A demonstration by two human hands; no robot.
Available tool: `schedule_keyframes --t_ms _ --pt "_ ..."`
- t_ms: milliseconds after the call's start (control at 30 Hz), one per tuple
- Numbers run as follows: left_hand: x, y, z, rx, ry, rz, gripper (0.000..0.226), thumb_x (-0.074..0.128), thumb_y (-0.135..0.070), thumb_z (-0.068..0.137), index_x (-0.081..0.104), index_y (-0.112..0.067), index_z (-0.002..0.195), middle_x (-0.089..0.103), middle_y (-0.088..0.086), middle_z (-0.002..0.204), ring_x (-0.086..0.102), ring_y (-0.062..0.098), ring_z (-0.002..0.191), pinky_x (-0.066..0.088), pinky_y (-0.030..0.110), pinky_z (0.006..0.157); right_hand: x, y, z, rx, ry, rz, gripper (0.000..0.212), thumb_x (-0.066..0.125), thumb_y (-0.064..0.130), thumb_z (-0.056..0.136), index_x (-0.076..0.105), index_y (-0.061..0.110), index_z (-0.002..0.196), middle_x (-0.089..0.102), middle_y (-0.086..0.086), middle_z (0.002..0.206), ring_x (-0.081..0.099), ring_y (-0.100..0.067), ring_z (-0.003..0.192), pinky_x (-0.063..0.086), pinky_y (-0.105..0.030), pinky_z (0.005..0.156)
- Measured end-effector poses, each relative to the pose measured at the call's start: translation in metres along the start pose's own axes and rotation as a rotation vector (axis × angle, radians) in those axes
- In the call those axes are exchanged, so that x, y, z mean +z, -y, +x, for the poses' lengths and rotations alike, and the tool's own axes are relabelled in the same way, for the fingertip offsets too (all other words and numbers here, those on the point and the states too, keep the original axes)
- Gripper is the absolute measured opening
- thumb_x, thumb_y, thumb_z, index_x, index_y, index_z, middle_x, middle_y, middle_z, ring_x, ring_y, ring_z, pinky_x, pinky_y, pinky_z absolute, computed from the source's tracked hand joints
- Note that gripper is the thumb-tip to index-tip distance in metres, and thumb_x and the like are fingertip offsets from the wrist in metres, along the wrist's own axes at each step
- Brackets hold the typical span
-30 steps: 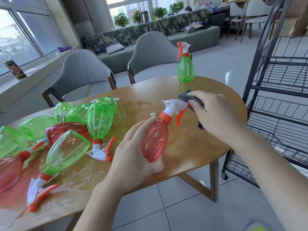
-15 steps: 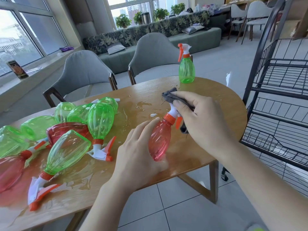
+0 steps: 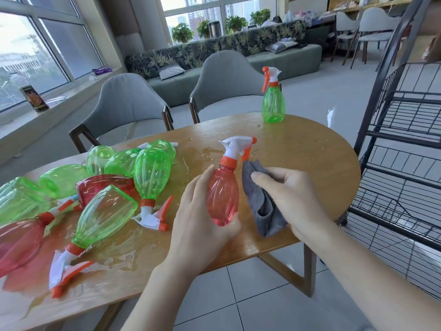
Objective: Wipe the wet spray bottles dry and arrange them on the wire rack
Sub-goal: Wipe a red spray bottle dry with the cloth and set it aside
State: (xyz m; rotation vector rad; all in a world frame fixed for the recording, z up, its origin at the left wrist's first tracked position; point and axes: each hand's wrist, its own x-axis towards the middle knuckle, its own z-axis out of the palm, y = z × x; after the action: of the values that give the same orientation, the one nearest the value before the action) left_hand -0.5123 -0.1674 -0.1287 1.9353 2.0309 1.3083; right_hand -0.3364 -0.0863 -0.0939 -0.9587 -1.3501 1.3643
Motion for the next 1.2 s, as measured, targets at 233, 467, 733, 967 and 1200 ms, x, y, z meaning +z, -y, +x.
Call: schedule_keyframes --t_ms 233,467,733,967,1200 --pt "0.000 -0.001 -0.001 0.035 0.000 -0.009 0.098 0.083 -0.042 0.073 0.039 -0.034 0.160 0.050 -0.019 0.149 0.051 0.006 0.139 0.034 0.006 0.110 0.018 0.003 0.011 0.128 0.004 0.199 0.016 0.064 0.011 0.100 0.076 0.013 0.090 0.078 -0.011 0.082 0.073 -0.023 0.073 0.053 -0.037 0.077" --pt "-0.012 -0.002 -0.006 0.067 0.071 -0.030 0.094 0.080 -0.062 0.070 0.034 -0.057 0.152 0.043 -0.024 0.154 0.043 -0.010 0.140 0.034 0.003 0.105 0.025 0.001 0.002 0.139 0.002 0.340 0.015 0.073 0.020 0.092 0.075 0.008 0.101 0.078 -0.015 0.098 0.076 -0.031 0.091 0.055 -0.047 0.093" --pt "-0.015 -0.003 -0.011 0.072 0.157 -0.324 0.075 0.080 -0.026 0.091 0.046 -0.040 0.156 0.061 -0.008 0.149 0.058 0.022 0.139 0.049 0.045 0.114 0.027 0.007 -0.006 0.005 -0.001 0.249 0.033 0.090 0.038 0.071 0.078 0.019 0.096 0.079 -0.011 0.091 0.077 -0.033 0.085 0.062 -0.049 0.085" --pt "0.015 -0.024 -0.025 0.137 -0.076 0.238 0.084 0.079 -0.040 0.086 0.037 -0.052 0.158 0.047 0.002 0.152 0.049 0.028 0.124 0.055 0.038 0.085 0.029 0.004 0.000 -0.043 -0.084 0.273 0.020 0.088 0.022 0.079 0.075 0.011 0.089 0.072 -0.005 0.077 0.068 -0.019 0.070 0.055 -0.032 0.065" --pt "-0.009 -0.016 -0.014 -0.017 0.108 -0.312 0.086 0.081 -0.052 0.088 0.032 -0.051 0.159 0.055 -0.025 0.145 0.055 0.007 0.139 0.048 0.026 0.111 0.017 0.009 0.011 0.034 0.075 0.350 0.034 0.087 0.027 0.064 0.077 0.008 0.090 0.076 -0.009 0.085 0.073 -0.022 0.076 0.061 -0.035 0.074"
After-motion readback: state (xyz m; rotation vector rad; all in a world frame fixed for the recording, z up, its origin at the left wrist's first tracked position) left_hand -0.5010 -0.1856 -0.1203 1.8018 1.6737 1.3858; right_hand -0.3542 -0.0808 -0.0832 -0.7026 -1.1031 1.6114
